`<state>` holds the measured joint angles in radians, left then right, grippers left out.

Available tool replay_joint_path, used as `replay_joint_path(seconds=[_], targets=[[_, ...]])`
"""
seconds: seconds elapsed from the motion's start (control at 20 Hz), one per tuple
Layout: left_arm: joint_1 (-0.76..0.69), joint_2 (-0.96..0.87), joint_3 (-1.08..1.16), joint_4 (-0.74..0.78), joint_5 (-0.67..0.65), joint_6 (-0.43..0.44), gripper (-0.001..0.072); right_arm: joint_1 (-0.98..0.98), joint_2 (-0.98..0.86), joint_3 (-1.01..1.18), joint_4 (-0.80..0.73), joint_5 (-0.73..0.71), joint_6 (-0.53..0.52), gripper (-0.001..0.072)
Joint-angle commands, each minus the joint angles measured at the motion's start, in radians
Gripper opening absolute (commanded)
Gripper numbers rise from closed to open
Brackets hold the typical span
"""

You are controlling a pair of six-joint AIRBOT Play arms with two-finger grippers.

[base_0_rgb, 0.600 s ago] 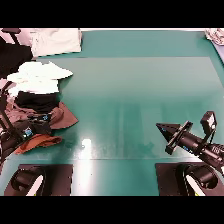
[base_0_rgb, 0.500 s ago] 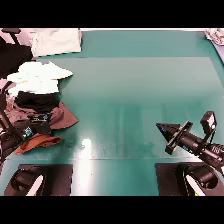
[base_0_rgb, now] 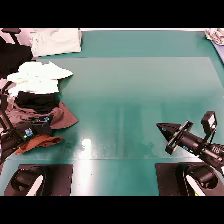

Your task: Fold the shirts.

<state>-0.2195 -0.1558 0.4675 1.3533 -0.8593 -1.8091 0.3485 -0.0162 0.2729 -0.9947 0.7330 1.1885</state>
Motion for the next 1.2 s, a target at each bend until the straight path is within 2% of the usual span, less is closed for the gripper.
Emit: replay_joint_path(seconds=[0.0, 0.15, 0.35, 0.4, 0.45, 0.5, 0.55, 0.7, 0.75, 0.85, 0.95, 1.05, 1.15], targets=[[0.000, 0.001, 0.016, -0.005, -0.119, -0.151, 0.0032, 0.001, 0.000, 0.000, 0.000, -0.001, 0.000, 0.0015], [0.000, 0.001, 0.113, 0.163, -0.329, -0.362, 0.0032, 0.001, 0.000, 0.000, -0.001, -0.056, 0.000, 0.0015], [0.000, 0.000, 0.342, 0.486, -0.619, -0.489, 0.0032, 0.001, 0.001, 0.001, 0.063, -0.142, 0.000, 0.0015], [0.000, 0.000, 0.380, 0.546, -0.702, -0.484, 0.0033, 0.001, 0.000, 0.001, 0.061, -0.160, 0.000, 0.0015], [0.000, 0.000, 0.399, 0.573, -0.776, -0.441, 0.0082, 0.001, 0.000, 0.001, 0.061, -0.185, 0.000, 0.0015], [0.000, 0.000, 0.401, 0.583, -0.835, -0.406, 0.0251, 0.001, 0.000, 0.001, 0.062, -0.205, 0.000, 0.0015], [0.000, -0.005, 0.396, 0.592, -0.877, -0.388, 0.0362, 0.001, 0.001, 0.001, 0.061, -0.214, 0.000, 0.0015], [0.000, -0.063, 0.394, 0.622, -0.861, -0.354, 0.0359, 0.001, -0.016, 0.001, 0.062, -0.214, 0.004, 0.0015], [0.000, -0.106, 0.394, 0.626, -0.846, -0.354, 0.0360, 0.001, -0.034, 0.001, 0.062, -0.206, 0.051, 0.0015], [0.000, -0.217, 0.394, 0.623, -0.782, -0.303, 0.0365, 0.001, -0.081, 0.001, 0.063, -0.192, 0.224, 0.0015], [0.004, -0.353, 0.399, 0.644, -0.715, -0.249, 0.0683, 0.001, -0.135, 0.002, 0.072, -0.190, 0.370, 0.0015], [0.064, -0.509, 0.425, 0.695, -0.677, -0.217, 0.0695, 0.001, -0.188, 0.026, 0.139, -0.165, 0.381, 0.0015], [0.194, -0.648, 0.450, 0.669, -0.639, -0.171, 0.0712, 0.001, -0.245, 0.085, 0.126, -0.110, 0.380, 0.0016]])
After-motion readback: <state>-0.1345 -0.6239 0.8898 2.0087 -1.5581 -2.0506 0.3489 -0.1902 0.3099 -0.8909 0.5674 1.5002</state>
